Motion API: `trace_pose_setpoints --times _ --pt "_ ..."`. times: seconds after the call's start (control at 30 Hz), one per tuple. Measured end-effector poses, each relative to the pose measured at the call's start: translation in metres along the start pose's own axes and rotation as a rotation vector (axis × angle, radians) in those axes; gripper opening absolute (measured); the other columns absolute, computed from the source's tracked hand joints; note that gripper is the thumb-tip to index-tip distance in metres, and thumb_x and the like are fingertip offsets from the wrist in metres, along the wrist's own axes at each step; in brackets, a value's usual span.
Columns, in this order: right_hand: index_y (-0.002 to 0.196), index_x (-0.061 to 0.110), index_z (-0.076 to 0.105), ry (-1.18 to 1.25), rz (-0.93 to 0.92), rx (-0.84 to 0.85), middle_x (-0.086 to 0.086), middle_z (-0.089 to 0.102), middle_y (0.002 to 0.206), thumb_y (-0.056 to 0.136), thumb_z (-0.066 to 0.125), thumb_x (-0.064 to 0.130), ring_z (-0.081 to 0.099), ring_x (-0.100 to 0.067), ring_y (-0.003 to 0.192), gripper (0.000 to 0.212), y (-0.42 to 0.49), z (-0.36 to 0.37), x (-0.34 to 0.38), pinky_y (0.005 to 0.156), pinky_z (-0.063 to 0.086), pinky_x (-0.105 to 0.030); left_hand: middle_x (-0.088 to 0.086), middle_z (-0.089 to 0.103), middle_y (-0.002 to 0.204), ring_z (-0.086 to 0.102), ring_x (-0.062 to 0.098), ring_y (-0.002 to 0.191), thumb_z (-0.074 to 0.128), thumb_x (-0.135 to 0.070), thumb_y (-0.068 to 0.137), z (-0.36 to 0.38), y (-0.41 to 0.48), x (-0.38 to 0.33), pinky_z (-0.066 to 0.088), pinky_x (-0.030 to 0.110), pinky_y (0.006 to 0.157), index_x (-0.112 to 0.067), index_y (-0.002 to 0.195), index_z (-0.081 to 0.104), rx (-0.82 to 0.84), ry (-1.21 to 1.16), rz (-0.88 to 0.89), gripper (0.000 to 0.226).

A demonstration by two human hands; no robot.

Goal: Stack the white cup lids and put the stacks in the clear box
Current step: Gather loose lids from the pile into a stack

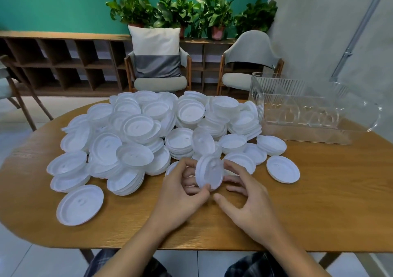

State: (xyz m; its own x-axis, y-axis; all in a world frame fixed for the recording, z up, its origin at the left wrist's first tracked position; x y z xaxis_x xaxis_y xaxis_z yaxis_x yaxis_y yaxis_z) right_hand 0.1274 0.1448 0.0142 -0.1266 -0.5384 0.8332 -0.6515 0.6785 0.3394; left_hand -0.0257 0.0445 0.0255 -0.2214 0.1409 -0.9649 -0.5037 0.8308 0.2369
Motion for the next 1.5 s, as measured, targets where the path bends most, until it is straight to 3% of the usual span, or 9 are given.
trace_pose_setpoints --times 0.17,0.33,0.47,0.6,0.77,0.93,1.17,1.33,1.5 --pt "0.143 0.037 0.055 0.051 0.001 -0.017 0.017 0.065 0.131 0.078 0.091 0.037 0.065 -0.007 0.120 0.075 0.004 0.005 0.004 0.093 0.058 -0.027 0.004 0.080 0.109 0.079 0.024 0.097 0.077 0.006 0.088 0.003 0.000 0.002 0.064 0.034 0.082 -0.020 0.128 0.053 0.103 -0.116 -0.100 0.054" --pt "0.139 0.035 0.058 0.051 0.015 -0.038 0.019 0.066 0.127 0.077 0.090 0.042 0.067 -0.010 0.115 0.070 0.003 0.007 0.005 0.089 0.060 -0.028 -0.004 0.078 0.108 0.077 0.016 0.099 0.087 -0.007 0.084 -0.002 -0.002 0.000 0.062 0.029 0.085 -0.024 0.127 0.063 0.036 -0.043 -0.001 0.052" --pt "0.142 0.033 0.057 -0.052 -0.032 0.027 0.024 0.061 0.128 0.076 0.092 0.043 0.063 -0.005 0.120 0.075 0.001 0.008 0.006 0.093 0.056 -0.021 -0.016 0.073 0.106 0.071 0.009 0.104 0.081 -0.042 0.082 -0.025 -0.006 -0.005 0.055 0.018 0.082 -0.027 0.124 0.069 -0.134 0.283 0.204 0.045" --pt "0.144 0.032 0.055 -0.235 -0.094 0.114 0.025 0.055 0.133 0.076 0.085 0.041 0.052 0.000 0.130 0.074 -0.002 0.014 0.010 0.105 0.041 -0.011 -0.014 0.065 0.117 0.062 0.003 0.111 0.067 -0.038 0.092 -0.047 -0.011 0.003 0.047 0.016 0.090 -0.021 0.110 0.074 -0.109 0.704 0.399 0.026" --pt "0.149 0.037 0.048 -0.341 -0.075 0.172 0.028 0.044 0.139 0.075 0.068 0.049 0.042 0.003 0.137 0.077 -0.006 0.020 0.005 0.106 0.029 -0.003 -0.009 0.071 0.118 0.064 0.009 0.113 0.066 -0.040 0.092 -0.041 -0.014 0.011 0.053 0.025 0.093 -0.019 0.107 0.077 -0.021 0.900 0.447 0.028" --pt "0.152 0.046 0.037 -0.426 -0.064 0.219 0.036 0.033 0.142 0.078 0.057 0.061 0.031 0.006 0.142 0.078 -0.008 0.023 0.006 0.101 0.034 -0.007 -0.011 0.073 0.108 0.066 0.007 0.105 0.069 -0.030 0.095 -0.045 -0.012 0.015 0.059 0.033 0.085 -0.020 0.101 0.076 -0.027 0.873 0.404 0.013" --pt "0.147 0.037 0.050 -0.464 -0.080 0.195 0.031 0.042 0.138 0.080 0.062 0.072 0.037 0.007 0.136 0.077 -0.008 0.025 0.008 0.103 0.037 -0.012 -0.010 0.068 0.097 0.064 0.005 0.089 0.052 -0.039 0.104 -0.047 -0.015 0.006 0.052 0.027 0.075 -0.020 0.111 0.063 -0.074 0.787 0.372 0.023" --pt "0.157 0.040 0.037 -0.533 -0.074 0.265 0.037 0.028 0.143 0.074 0.062 0.082 0.019 0.019 0.138 0.096 -0.009 0.026 0.015 0.096 0.024 0.003 -0.020 0.066 0.102 0.066 0.000 0.094 0.051 -0.040 0.107 -0.050 -0.016 0.004 0.049 0.017 0.078 -0.032 0.117 0.054 -0.070 0.590 0.309 0.013" --pt "0.163 0.039 0.024 -0.619 -0.065 0.387 0.038 0.014 0.152 0.062 0.055 0.101 0.005 0.020 0.139 0.123 -0.009 0.030 0.017 0.099 0.019 -0.005 -0.021 0.071 0.103 0.069 0.002 0.098 0.056 -0.028 0.105 -0.058 -0.013 -0.002 0.048 0.012 0.080 -0.033 0.116 0.057 -0.152 0.378 0.287 0.012"
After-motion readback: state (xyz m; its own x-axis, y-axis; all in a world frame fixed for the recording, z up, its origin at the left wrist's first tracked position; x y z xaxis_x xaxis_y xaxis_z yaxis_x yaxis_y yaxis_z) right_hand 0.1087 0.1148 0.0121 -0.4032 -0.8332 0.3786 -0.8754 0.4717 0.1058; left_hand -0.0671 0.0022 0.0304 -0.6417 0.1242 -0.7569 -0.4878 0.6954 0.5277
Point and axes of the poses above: each hand's wrist, its own y-axis towards the middle knuckle, its own z-axis out of the palm, x = y × z, the point moved 6 cm from there along y, towards the middle knuckle
